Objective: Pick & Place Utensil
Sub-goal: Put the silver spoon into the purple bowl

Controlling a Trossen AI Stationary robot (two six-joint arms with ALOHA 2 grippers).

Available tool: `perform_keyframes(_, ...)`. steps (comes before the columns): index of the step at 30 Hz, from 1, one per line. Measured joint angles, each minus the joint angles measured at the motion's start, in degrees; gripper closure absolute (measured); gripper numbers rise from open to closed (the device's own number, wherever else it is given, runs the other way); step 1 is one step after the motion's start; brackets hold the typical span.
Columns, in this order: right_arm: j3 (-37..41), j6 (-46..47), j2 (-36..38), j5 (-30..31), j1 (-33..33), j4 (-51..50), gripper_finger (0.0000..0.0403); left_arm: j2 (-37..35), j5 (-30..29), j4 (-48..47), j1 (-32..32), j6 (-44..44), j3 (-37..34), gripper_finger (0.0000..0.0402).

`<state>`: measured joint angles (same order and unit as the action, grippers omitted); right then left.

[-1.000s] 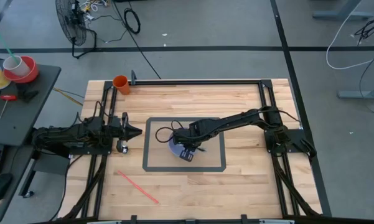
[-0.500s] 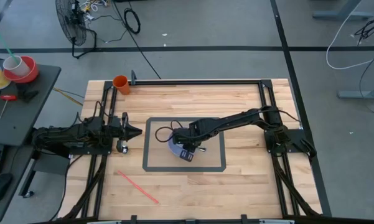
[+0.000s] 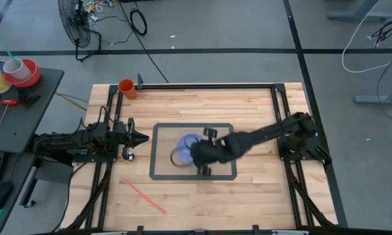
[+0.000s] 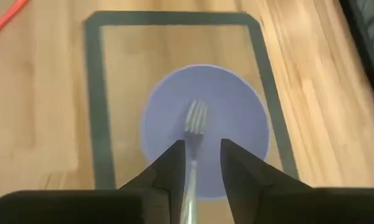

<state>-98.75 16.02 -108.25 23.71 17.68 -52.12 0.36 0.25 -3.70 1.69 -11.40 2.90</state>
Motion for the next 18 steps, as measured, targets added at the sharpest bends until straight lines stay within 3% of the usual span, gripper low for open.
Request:
perform_keyframes(10, 2.81, -2.00, 0.20, 8.36, 13.74, -5.02, 0.0298, -0.01, -0.02, 0.00, 0.00, 0.13, -0.01, 0.0353)
perform_keyframes(18, 11.38, 7.93, 0.20, 2.93, 16.83, -6.06, 0.0298, 0.00, -1.11, 0.07, 0.00, -1.33, -0.04, 0.0353)
